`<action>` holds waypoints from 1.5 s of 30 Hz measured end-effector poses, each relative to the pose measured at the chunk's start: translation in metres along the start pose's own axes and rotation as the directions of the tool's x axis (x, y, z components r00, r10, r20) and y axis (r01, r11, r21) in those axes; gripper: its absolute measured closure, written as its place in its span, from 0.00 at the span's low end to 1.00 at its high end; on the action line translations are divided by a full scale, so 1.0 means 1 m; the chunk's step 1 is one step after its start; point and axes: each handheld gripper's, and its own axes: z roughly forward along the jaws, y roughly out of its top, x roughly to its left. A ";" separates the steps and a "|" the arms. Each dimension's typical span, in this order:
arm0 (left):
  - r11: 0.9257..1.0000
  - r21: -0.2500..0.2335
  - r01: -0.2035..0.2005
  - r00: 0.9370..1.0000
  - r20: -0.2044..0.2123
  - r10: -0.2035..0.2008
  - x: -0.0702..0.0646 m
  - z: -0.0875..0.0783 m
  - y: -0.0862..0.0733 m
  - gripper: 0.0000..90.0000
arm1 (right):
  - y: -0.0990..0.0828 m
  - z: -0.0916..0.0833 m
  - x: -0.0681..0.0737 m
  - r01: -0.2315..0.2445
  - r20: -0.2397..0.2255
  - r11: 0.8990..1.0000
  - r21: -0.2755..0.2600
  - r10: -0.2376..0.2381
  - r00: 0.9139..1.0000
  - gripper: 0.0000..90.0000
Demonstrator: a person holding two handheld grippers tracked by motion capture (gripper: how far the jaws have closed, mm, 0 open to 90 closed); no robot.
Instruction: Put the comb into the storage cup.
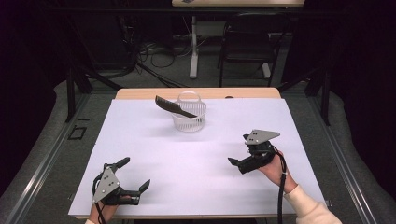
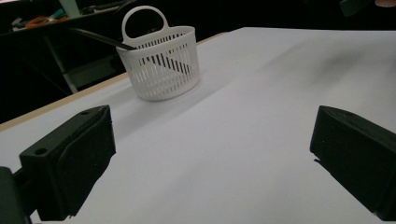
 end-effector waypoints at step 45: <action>1.000 0.007 0.007 1.000 0.003 -0.007 0.000 0.001 -0.001 0.00 | -0.071 -0.037 0.040 0.048 0.121 0.997 -0.052 -0.042 0.992 0.00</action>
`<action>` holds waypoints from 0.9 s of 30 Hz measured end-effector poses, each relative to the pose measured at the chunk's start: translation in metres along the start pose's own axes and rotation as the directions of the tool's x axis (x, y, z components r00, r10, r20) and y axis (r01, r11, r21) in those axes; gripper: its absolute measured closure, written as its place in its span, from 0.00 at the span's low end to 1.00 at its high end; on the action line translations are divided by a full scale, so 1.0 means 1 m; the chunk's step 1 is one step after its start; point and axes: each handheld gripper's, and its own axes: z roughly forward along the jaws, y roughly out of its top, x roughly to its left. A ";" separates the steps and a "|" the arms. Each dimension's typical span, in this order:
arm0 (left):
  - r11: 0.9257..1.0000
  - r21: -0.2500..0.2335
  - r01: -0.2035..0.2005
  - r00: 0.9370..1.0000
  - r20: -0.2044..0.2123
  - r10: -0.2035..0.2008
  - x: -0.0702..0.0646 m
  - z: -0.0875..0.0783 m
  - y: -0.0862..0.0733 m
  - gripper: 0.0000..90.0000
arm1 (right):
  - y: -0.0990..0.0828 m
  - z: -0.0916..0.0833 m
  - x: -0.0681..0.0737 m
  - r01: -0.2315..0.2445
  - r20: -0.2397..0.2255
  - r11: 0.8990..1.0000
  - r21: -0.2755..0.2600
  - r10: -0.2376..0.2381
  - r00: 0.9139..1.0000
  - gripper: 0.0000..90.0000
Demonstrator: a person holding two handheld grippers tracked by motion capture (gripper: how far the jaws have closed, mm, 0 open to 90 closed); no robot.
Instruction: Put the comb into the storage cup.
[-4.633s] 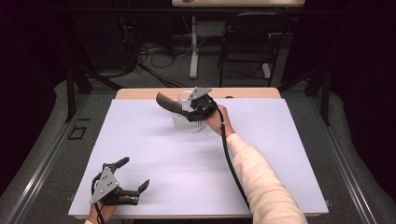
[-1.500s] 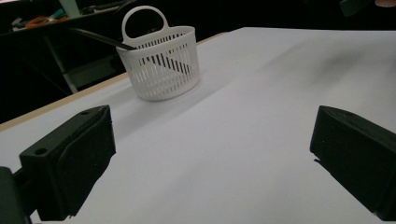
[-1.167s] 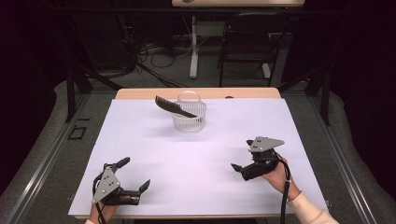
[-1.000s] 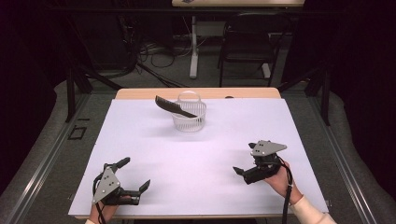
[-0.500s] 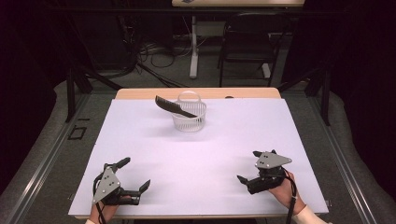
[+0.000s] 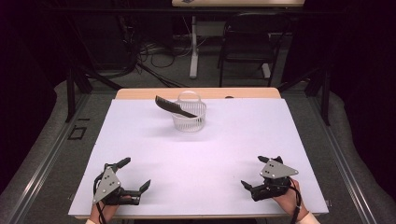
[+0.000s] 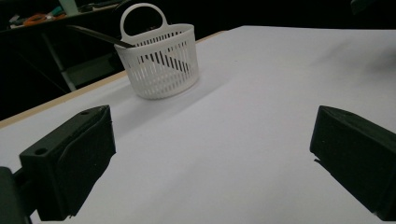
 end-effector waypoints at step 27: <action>1.000 0.008 -0.003 1.000 0.000 0.003 0.000 0.001 -0.001 0.00 | -0.004 -0.019 0.011 0.022 0.035 0.997 -0.076 -0.020 0.999 0.00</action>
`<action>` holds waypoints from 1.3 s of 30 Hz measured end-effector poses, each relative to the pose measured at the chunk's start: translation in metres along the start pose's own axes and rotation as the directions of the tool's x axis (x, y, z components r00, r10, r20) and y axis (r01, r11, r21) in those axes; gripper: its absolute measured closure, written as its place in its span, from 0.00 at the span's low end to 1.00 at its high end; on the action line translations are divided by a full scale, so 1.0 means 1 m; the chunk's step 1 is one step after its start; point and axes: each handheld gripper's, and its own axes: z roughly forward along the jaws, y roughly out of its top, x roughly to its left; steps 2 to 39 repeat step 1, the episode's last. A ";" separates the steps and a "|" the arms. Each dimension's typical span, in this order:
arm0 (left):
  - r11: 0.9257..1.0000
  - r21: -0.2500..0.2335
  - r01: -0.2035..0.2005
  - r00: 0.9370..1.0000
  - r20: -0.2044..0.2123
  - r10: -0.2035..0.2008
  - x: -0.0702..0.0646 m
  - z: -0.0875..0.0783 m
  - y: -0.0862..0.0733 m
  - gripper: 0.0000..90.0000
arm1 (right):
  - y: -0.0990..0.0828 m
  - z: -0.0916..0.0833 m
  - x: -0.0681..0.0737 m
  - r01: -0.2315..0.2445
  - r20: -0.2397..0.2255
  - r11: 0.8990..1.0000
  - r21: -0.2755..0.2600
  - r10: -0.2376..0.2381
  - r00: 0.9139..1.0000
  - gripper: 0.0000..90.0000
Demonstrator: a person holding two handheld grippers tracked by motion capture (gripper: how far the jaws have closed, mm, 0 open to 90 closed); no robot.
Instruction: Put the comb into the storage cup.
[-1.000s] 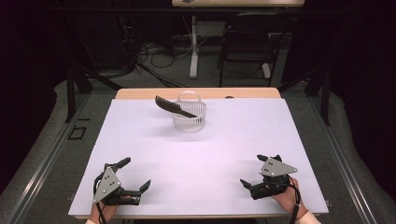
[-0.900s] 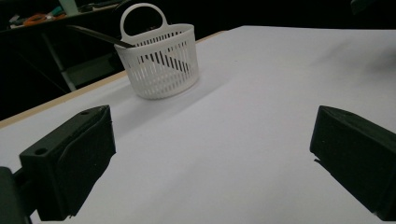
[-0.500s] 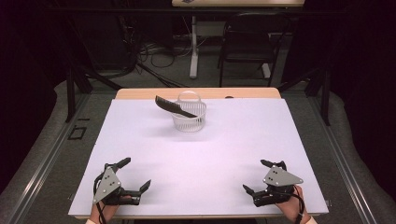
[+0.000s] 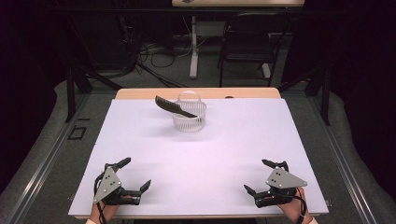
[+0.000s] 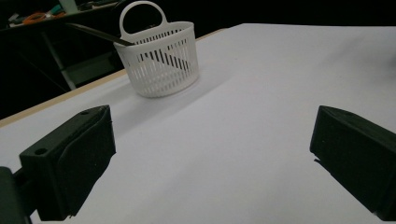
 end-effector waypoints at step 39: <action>1.000 0.000 -0.001 1.000 -0.001 0.001 0.000 0.000 0.000 0.00 | 0.000 0.000 0.000 -0.001 -0.001 1.000 -0.002 0.001 1.000 0.00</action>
